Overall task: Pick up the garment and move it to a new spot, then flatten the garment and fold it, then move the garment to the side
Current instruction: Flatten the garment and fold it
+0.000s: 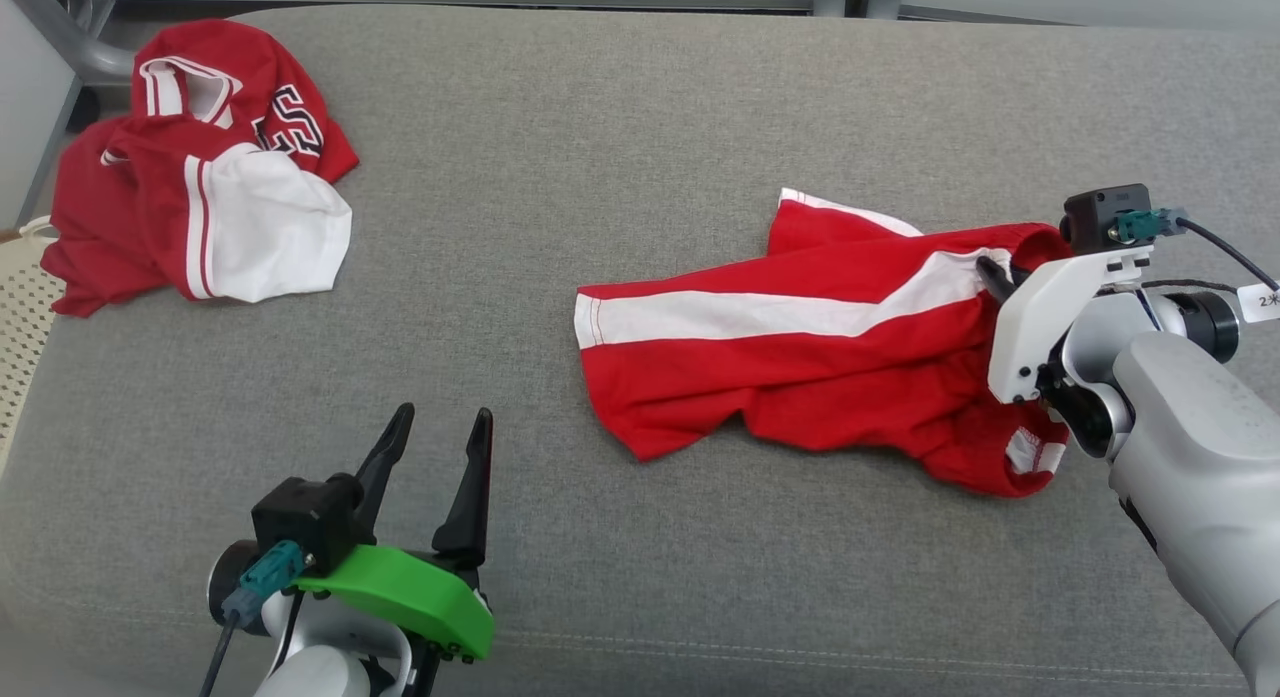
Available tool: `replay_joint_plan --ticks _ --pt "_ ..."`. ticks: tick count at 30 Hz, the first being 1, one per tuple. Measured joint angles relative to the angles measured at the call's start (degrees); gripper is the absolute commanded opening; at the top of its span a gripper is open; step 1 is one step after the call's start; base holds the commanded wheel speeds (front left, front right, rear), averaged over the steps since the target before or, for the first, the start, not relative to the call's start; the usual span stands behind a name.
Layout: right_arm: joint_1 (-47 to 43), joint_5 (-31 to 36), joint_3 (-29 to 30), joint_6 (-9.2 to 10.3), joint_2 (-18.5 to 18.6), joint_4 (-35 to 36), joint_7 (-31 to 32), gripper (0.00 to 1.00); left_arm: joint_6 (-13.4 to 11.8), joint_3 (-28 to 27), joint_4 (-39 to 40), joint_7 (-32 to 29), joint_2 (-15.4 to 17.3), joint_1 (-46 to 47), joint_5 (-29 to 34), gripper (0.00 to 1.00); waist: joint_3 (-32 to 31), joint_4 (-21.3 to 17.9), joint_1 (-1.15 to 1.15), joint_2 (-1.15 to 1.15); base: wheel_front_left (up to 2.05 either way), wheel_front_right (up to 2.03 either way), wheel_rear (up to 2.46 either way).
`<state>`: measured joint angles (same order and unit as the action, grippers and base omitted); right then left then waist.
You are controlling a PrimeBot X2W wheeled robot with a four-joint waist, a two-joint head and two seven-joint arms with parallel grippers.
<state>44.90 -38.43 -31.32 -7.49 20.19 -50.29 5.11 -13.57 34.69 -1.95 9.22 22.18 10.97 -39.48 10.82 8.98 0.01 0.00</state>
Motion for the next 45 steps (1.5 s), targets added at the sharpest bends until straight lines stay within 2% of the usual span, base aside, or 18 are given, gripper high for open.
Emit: replay_joint_plan --ticks 9,12,17,23,32,45 --pt "1.2 -2.5 -5.0 0.0 1.2 3.4 -1.1 0.0 4.1 1.2 -4.2 -3.6 -3.1 4.2 -3.9 1.0 -0.1 -2.8 0.0 0.0 0.0 0.0 0.0" --pt "1.3 -3.3 -6.7 0.0 2.0 4.8 -1.6 0.0 6.1 1.3 -8.5 -6.4 -5.1 7.7 -6.4 1.0 0.1 -3.9 0.0 0.0 0.0 0.0 0.0" --pt "1.8 -4.4 -8.9 0.0 2.4 6.1 -2.6 0.0 8.0 0.7 -17.3 -10.8 -8.5 14.3 -10.3 1.0 0.5 -5.6 0.0 0.0 0.0 0.0 0.0" --pt "2.5 -6.0 -11.2 0.0 2.1 6.2 -3.5 0.0 8.6 0.3 -27.2 -14.1 -11.0 19.8 -12.1 1.0 1.2 -7.5 0.0 0.0 0.0 0.0 0.0" --pt "3.9 -7.6 -14.4 0.0 0.9 5.3 -5.0 0.0 9.3 0.3 -39.3 -17.3 -12.7 27.1 -12.5 1.0 2.2 -9.8 0.0 0.0 0.0 0.0 0.0" --pt "6.0 -10.3 -18.3 0.0 -0.1 4.1 -6.9 0.0 11.4 0.6 -46.7 -17.4 -15.0 32.3 -13.3 1.0 2.9 -11.1 0.0 0.0 0.0 0.0 0.0"
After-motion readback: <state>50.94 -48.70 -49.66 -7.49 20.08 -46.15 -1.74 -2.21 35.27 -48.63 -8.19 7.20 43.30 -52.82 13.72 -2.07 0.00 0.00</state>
